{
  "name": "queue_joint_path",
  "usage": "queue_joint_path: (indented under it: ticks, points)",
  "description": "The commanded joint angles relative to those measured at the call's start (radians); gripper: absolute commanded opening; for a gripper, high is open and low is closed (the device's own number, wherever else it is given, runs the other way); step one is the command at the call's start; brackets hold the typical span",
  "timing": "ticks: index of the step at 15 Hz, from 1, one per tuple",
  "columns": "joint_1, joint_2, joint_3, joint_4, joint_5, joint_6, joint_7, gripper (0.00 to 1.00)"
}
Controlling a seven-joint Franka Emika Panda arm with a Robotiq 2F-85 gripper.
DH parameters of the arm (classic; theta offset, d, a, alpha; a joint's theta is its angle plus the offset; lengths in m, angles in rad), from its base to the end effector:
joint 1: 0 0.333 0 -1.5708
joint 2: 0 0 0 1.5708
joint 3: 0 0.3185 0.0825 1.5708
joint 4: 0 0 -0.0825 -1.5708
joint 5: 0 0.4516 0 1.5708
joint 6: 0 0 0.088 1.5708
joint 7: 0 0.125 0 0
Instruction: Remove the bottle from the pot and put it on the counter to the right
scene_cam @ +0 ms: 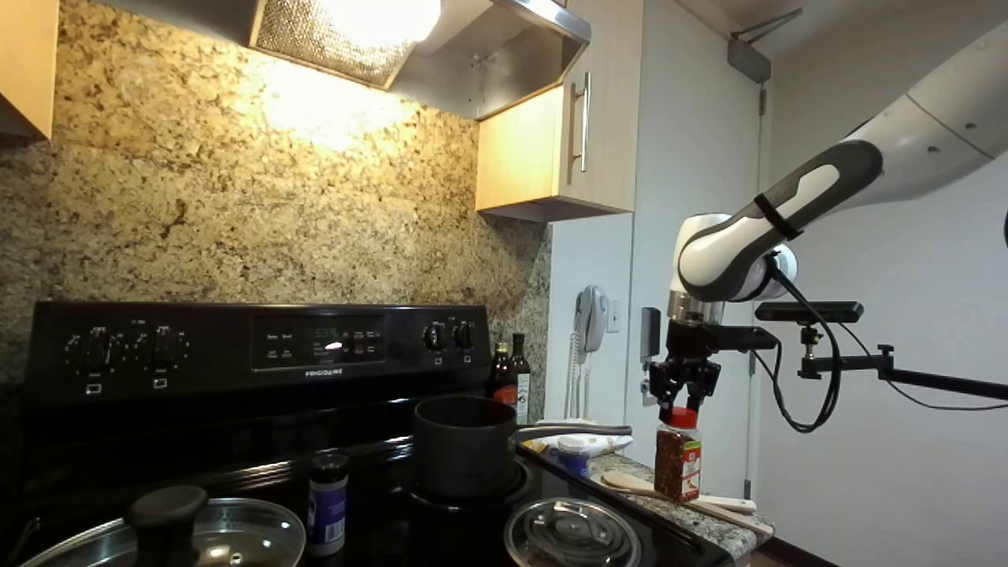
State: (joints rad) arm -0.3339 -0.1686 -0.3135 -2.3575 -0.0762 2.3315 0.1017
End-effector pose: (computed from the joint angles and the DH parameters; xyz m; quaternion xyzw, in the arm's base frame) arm 0.4372 -0.3317 0.3506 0.9373 -0.3419 0.0644 0.0215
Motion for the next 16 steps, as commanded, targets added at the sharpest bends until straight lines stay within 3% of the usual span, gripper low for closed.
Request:
queue_joint_path:
  ticks: [1,14,15,16]
  points:
    - [0.013,0.049,-0.009,0.026,0.062,0.031,-0.059,0.36]
    - [0.01,0.172,-0.006,0.049,0.085,0.138,-0.033,0.36]
    - [0.01,0.171,-0.006,0.05,0.086,0.136,-0.036,0.86]
    - [0.01,0.17,-0.007,0.05,0.085,0.141,-0.031,0.88]
